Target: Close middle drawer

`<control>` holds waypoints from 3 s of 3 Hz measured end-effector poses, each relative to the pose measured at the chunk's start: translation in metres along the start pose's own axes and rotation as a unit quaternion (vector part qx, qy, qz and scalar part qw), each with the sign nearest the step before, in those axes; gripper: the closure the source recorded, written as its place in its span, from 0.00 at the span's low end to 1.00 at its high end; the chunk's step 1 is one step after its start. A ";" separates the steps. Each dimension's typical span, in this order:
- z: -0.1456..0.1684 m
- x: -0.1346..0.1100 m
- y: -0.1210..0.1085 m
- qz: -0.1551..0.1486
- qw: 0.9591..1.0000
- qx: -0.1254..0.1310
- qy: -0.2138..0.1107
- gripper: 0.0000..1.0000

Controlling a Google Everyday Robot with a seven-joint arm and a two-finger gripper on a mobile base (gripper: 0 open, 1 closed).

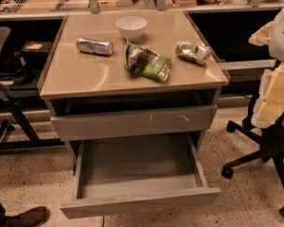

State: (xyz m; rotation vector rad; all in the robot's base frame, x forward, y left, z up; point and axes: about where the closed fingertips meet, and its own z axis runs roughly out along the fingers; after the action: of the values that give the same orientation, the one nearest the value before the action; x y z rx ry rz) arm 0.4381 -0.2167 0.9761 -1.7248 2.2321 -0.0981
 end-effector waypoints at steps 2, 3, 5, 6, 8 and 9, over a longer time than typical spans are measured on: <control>0.000 0.000 0.000 0.000 1.000 0.000 0.000 0.19; 0.000 0.000 0.000 0.000 1.000 0.000 0.000 0.43; 0.000 0.000 0.000 0.000 1.000 0.000 0.000 0.89; 0.010 0.005 0.004 0.005 1.000 0.000 -0.005 1.00; 0.089 0.050 0.077 0.035 0.997 -0.063 0.028 1.00; 0.153 0.078 0.126 0.049 0.988 -0.134 0.057 1.00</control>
Offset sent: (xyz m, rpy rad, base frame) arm 0.0000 0.0000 0.0000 0.0000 0.0000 0.0000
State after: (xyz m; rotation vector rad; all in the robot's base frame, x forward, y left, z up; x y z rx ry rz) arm 0.3479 -0.2365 0.7843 -1.7753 2.5073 0.1363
